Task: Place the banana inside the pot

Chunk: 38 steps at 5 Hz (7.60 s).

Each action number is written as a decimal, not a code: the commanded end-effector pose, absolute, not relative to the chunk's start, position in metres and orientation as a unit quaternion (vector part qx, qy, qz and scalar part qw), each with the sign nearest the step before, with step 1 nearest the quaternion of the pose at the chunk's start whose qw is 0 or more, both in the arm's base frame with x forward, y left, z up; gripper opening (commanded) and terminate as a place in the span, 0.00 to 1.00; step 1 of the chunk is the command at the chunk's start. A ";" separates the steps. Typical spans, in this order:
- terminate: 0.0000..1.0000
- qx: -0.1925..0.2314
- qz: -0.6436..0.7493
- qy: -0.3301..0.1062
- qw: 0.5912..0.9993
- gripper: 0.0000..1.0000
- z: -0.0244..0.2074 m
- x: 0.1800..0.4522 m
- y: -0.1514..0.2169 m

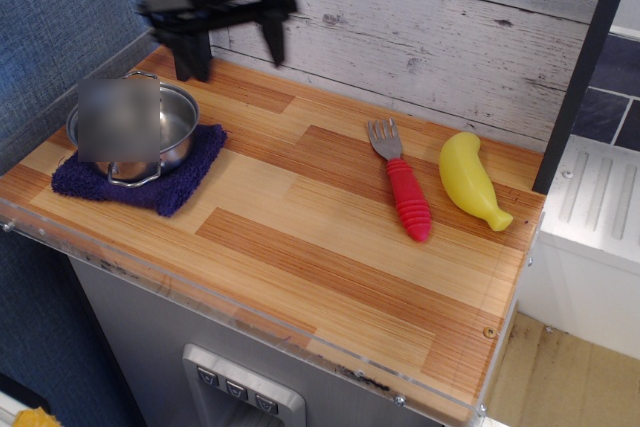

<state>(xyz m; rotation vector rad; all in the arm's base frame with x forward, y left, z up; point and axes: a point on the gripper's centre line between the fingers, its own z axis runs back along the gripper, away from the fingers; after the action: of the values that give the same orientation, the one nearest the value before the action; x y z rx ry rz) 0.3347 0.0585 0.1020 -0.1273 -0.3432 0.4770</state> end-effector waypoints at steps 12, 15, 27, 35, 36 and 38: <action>0.00 -0.096 -0.008 -0.127 0.987 0.00 0.028 0.371 -0.067; 0.00 -0.106 0.000 -0.182 0.978 0.00 0.099 0.375 -0.061; 0.00 -0.012 0.179 -0.137 0.974 0.00 0.083 0.274 0.165; 0.00 0.012 0.230 -0.081 0.970 1.00 0.068 0.283 0.154; 0.00 0.002 0.230 -0.089 0.969 1.00 0.084 0.287 0.153; 0.00 -0.005 0.210 -0.139 0.968 1.00 0.146 0.299 0.140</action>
<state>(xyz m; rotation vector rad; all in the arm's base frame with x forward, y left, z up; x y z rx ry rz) 0.3085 0.1443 0.1201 -0.0265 -0.2115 0.4299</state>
